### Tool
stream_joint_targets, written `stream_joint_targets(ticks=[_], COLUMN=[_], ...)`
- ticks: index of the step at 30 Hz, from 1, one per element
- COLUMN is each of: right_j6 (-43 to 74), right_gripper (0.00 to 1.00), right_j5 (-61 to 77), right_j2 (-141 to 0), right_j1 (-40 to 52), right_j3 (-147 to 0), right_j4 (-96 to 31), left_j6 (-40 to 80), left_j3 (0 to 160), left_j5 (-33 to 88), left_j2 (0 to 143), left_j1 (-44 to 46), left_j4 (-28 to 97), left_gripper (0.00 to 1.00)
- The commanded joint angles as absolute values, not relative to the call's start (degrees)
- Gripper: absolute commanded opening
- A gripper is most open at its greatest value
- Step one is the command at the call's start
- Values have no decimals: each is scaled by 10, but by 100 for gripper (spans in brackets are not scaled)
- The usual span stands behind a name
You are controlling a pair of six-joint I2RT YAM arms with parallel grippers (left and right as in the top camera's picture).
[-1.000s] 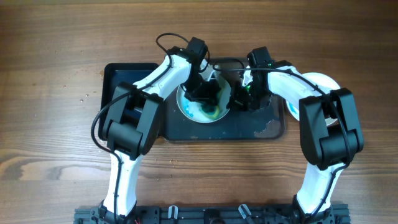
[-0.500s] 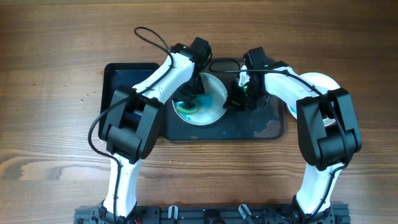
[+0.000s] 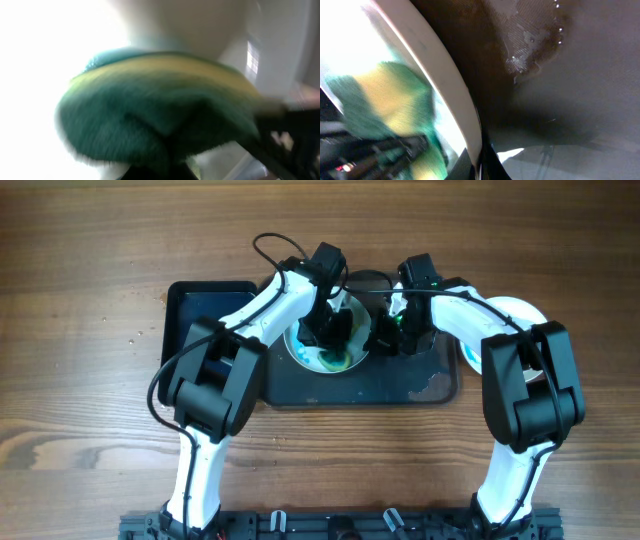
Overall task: Clean dirty plates on tray and stack at the side
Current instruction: 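Scrub the third plate with the sponge while the right gripper holds it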
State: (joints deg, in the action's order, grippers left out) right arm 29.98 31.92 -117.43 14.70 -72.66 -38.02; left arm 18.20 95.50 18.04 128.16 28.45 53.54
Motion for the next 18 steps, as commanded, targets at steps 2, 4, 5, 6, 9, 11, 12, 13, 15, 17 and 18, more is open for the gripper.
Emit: stream_joint_targets(ticks=[2,4,5,6,9,11,12,13,15,17,18], right_j6=[295,296,295,295,295,295,293,293,289,285,285], right_gripper=[4,4,4,4,4,4,4,4,4,4,4], right_j5=[301,301,301,301,301,301,301,301,302,304,305], right_j2=[-1187,-1187,-1187,-1187,-1187,-1187,-1187,-1187,-1187,-1187,-1187], right_j1=[149,149,149,149,149,149,149,149,149,149,149], right_j3=[-719,-719,-719,-719,-719,-719,-719,-719,-719,-719,-719], right_j4=[-389,-388,-388,-387,-386,-386,-386,-385,-385,-385,-385], left_j6=[356,357,357,357,356,343,315,273,157,42,12], left_j3=[946,946,946,946,946,946,946,946,946,946,946], left_j5=[-168,-191,-201,-206,-215,-194,-166,-130,-19,111,138], left_j2=[1298,1289,1285,1280,1266,1260,1260,1260,1260,1260,1260], left_j1=[225,215,212,211,211,218,224,228,235,244,250], left_j4=[554,567,571,574,577,581,581,576,568,591,606], left_gripper=[4,4,4,4,4,4,4,4,4,4,4])
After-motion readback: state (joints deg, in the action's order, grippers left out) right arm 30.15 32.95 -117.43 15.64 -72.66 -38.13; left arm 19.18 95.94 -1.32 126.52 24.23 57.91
